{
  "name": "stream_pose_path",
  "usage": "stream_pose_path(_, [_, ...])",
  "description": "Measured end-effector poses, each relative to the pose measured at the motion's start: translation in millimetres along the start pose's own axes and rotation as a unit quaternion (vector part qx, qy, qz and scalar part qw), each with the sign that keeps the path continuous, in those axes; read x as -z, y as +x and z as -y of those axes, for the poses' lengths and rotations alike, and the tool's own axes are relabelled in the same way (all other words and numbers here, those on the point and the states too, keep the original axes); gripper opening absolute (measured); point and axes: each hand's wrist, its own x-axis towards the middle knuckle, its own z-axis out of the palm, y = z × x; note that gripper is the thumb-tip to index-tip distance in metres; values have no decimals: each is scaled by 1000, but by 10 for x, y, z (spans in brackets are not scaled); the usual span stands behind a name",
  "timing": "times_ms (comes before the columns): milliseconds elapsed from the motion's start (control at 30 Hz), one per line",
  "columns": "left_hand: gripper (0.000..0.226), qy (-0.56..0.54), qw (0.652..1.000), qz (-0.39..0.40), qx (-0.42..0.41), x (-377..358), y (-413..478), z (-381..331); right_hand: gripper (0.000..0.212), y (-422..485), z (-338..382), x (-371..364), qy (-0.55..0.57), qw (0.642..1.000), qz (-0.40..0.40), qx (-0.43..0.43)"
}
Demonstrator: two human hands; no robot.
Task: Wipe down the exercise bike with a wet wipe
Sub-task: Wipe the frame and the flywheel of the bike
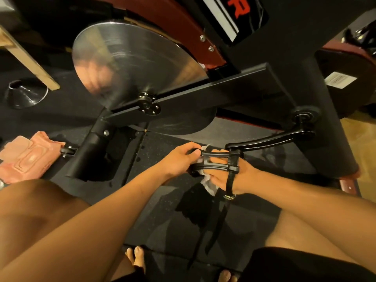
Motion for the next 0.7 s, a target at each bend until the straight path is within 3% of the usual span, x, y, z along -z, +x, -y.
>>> stream_pose_path(33, [18,3,1000,-14,-10,-6,-4,0,32,-23,-4,-12,-14,999,29,39])
stream_pose_path(100, [15,9,999,-40,-30,-20,-17,-21,15,-140,113,131,-70,994,70,43])
stream_pose_path(233, [18,-6,997,-56,-45,-76,-24,20,13,-504,-99,232,-167,984,39,57])
stream_pose_path(300, [17,-81,995,-39,-34,-120,-31,18,19,-606,-232,229,-182,982,56,-14])
stream_pose_path(400, [20,-108,993,-35,-39,-160,-57,-58,26,-720,-286,408,-224,968,108,-44])
stream_pose_path(467, [21,-69,995,-38,-53,-175,-77,-151,25,-747,-133,624,-125,988,38,-78])
stream_pose_path(567, [16,-31,997,-33,-59,-199,-81,-215,22,-685,216,856,40,964,-228,-132])
stream_pose_path(633, [14,-30,997,-35,-54,-228,-81,-249,5,-493,409,739,68,954,-257,-135])
stream_pose_path(700, [13,-29,997,-42,-57,-243,-95,-273,10,-203,597,429,74,965,-221,-119])
